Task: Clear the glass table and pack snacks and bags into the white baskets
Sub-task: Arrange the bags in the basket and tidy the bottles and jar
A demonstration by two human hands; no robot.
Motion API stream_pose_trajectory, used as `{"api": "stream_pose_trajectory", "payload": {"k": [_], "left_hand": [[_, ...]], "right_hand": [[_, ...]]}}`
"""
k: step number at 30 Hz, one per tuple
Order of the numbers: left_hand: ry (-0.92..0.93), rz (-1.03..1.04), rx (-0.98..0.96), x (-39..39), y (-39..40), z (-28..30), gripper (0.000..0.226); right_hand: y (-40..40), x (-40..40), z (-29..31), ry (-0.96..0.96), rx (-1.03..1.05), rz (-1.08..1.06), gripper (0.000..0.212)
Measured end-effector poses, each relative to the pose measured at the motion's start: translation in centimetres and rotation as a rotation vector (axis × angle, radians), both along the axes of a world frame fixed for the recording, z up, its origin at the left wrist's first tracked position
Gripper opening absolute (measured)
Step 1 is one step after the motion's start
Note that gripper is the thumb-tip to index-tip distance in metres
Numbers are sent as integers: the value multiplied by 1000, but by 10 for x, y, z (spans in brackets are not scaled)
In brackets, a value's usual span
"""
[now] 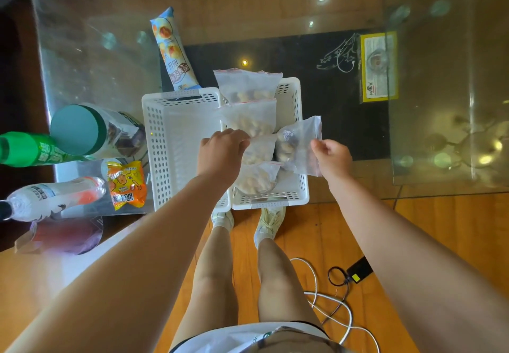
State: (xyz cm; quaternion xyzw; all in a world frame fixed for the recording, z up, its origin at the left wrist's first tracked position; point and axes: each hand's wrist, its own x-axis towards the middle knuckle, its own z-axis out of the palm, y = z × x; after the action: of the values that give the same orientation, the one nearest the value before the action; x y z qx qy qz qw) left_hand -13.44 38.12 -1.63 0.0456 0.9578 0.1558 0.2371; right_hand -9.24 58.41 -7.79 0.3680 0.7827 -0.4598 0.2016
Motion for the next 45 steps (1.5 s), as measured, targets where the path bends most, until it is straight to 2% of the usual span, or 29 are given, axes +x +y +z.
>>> {"api": "stream_pose_trajectory", "payload": {"k": [8, 13, 17, 21, 25, 28, 31, 35, 40, 45], "left_hand": [[-100, 402, 238, 22, -33, 10, 36], [-107, 750, 396, 54, -77, 16, 32], [-159, 1149, 618, 79, -119, 20, 28], [-97, 1389, 634, 92, -159, 17, 27], [-37, 1414, 498, 87, -195, -2, 30], [-14, 1354, 353, 75, -219, -29, 38], [-73, 1231, 169, 66, -233, -57, 44], [-154, 1225, 25, 67, -234, -82, 52], [-216, 1224, -59, 72, -238, -100, 62], [-248, 1209, -83, 73, -241, -105, 74]], "right_hand": [[-13, -14, 32, 120, 116, 23, 30], [-41, -32, 74, 286, 258, 178, 31], [-89, -51, 101, 367, 178, 320, 27], [-155, -80, 103, 398, 90, 476, 25], [-215, -119, 74, 386, 98, 554, 33], [-244, -148, 39, 385, 166, 572, 33], [-260, -176, 7, 380, 274, 548, 34], [-264, -206, -27, 289, 364, 502, 43], [-266, -222, -51, 54, 284, 405, 61], [-267, -230, -57, 27, 279, 426, 62]]}}
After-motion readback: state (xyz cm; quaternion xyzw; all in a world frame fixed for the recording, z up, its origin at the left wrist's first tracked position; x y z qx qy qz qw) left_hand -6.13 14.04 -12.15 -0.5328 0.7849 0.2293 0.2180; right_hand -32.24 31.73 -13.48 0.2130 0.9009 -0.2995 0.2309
